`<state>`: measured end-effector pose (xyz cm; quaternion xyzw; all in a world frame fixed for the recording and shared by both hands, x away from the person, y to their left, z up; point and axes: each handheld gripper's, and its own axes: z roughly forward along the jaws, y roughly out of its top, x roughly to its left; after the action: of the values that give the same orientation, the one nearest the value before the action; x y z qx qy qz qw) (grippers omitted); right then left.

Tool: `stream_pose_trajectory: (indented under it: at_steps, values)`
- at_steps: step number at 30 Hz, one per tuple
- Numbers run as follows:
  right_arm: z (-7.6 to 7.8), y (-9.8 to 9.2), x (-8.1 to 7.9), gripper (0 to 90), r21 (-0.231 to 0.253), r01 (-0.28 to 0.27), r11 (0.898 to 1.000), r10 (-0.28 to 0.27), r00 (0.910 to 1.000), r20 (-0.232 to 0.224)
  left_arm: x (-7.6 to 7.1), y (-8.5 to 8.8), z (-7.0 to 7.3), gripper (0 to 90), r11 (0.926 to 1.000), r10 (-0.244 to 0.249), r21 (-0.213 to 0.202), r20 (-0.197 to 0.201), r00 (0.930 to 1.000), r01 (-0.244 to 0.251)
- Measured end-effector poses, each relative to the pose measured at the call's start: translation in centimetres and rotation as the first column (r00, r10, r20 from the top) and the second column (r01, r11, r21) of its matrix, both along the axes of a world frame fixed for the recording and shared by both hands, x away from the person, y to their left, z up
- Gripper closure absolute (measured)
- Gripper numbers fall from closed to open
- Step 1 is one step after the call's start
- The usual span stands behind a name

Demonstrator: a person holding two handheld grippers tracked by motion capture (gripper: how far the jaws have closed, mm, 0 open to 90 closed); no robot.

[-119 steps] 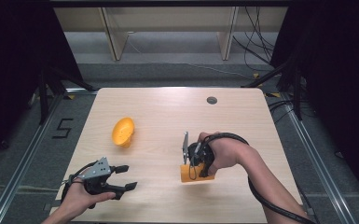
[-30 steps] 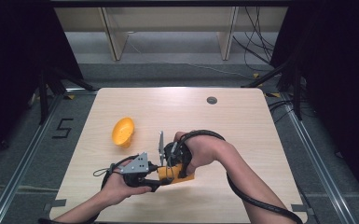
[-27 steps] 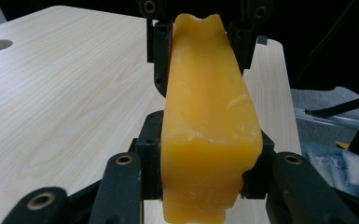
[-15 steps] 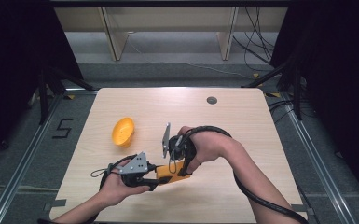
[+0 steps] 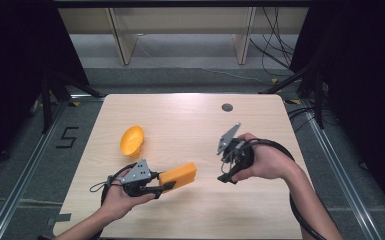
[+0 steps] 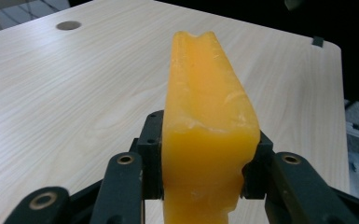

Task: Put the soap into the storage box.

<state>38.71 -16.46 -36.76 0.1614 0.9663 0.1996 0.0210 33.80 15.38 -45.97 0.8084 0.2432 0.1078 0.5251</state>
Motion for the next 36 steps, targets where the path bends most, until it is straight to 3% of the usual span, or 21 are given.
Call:
stream_pose_trajectory:
  at_steps: [4,7,10,13,14,15,16,18,20,22,23,24,25,26,27,28,29,30,32,33,36]
  values:
    - [-2.2,-2.8,-0.6,38.7,0.078,0.128,0.989,-0.124,0.9907,-0.058,0.3,0.9,0.1,60.6,0.9987,0.050,-0.008,0.000,0.9988,-0.050]
    - [-3.3,-4.2,-1.0,41.9,0.093,0.294,0.951,-0.288,0.9544,-0.080,0.4,1.3,0.1,60.6,0.9959,0.088,-0.021,-0.002,0.9961,-0.088]
    - [-3.9,-4.9,-1.1,44.6,0.114,0.385,0.916,-0.374,0.9210,-0.109,0.4,1.7,0.3,60.6,0.9929,0.118,-0.020,0.005,0.9930,-0.118]
    - [-4.4,-5.3,-1.3,49.5,0.132,0.456,0.880,-0.450,0.8898,-0.077,0.5,2.0,0.6,60.5,0.9886,0.147,-0.034,0.014,0.9890,-0.147]
    - [-4.3,-5.3,-1.5,52.3,0.128,0.515,0.848,-0.508,0.8574,-0.084,0.5,2.2,0.7,60.5,0.9857,0.166,-0.034,0.015,0.9860,-0.165]
    - [-4.6,-5.5,-1.4,54.4,0.169,0.526,0.834,-0.524,0.8495,-0.057,0.6,2.3,0.7,60.5,0.9842,0.172,-0.044,0.018,0.9849,-0.172]
    - [-4.6,-5.6,-1.5,56.3,0.181,0.566,0.804,-0.566,0.8222,-0.056,0.6,2.4,0.8,60.6,0.9825,0.183,-0.039,0.022,0.9828,-0.182]
    - [-4.8,-5.8,-1.8,58.9,0.220,0.606,0.765,-0.612,0.7897,-0.047,0.7,2.6,0.9,60.6,0.9761,0.212,-0.052,0.014,0.9772,-0.211]
    - [-5.2,-5.9,-2.3,58.9,0.283,0.674,0.683,-0.686,0.7245,-0.071,0.8,2.9,1.1,60.6,0.9734,0.226,-0.046,0.031,0.9737,-0.224]
    - [-5.9,-6.3,-2.7,57.5,0.369,0.675,0.639,-0.718,0.6959,-0.029,0.9,3.0,1.3,60.6,0.9678,0.246,-0.063,0.031,0.9688,-0.244]
    - [-6.1,-6.3,-2.9,56.6,0.377,0.679,0.630,-0.726,0.6876,-0.026,0.9,3.1,1.5,60.6,0.9654,0.256,-0.061,0.036,0.9660,-0.253]
    - [-6.2,-6.3,-3.1,55.8,0.365,0.680,0.636,-0.727,0.6865,-0.012,1.0,3.2,1.6,60.6,0.9632,0.261,-0.077,0.039,0.9645,-0.257]
    - [-6.6,-6.7,-3.0,55.8,0.391,0.638,0.664,-0.707,0.7050,0.051,1.0,3.3,1.8,60.6,0.9620,0.266,-0.078,0.046,0.9630,-0.262]
    - [-6.8,-6.8,-3.2,56.3,0.416,0.654,0.632,-0.730,0.6820,0.036,1.0,3.4,1.9,60.6,0.9592,0.274,-0.084,0.046,0.9605,-0.270]
    - [-6.9,-6.9,-3.4,56.6,0.409,0.667,0.623,-0.741,0.6707,0.036,1.0,3.5,2.0,60.6,0.9569,0.282,-0.088,0.051,0.9582,-0.277]
    - [-7.1,-7.1,-3.5,56.8,0.414,0.657,0.630,-0.736,0.6748,0.049,1.0,3.6,2.1,60.6,0.9564,0.282,-0.094,0.054,0.9578,-0.276]
    - [-7.1,-7.1,-3.7,56.8,0.417,0.671,0.613,-0.748,0.6635,0.032,1.0,3.7,2.2,60.6,0.9552,0.288,-0.087,0.058,0.9557,-0.283]
    - [-7.3,-7.2,-3.8,57.0,0.411,0.671,0.617,-0.747,0.6632,0.039,1.0,3.8,2.2,60.6,0.9532,0.295,-0.088,0.059,0.9537,-0.289]
    - [-7.7,-7.2,-3.9,57.3,0.433,0.675,0.597,-0.753,0.6575,0.013,1.1,4.0,2.2,60.6,0.9498,0.304,-0.094,0.057,0.9508,-0.298]
    - [-7.7,-7.3,-4.0,57.3,0.422,0.685,0.594,-0.759,0.6507,0.013,1.2,4.1,2.3,60.6,0.9473,0.312,-0.093,0.056,0.9483,-0.307]
    - [-7.9,-7.4,-4.0,57.1,0.448,0.672,0.590,-0.758,0.6525,0.018,1.4,4.5,2.4,60.7,0.9438,0.322,-0.100,0.062,0.9447,-0.315]
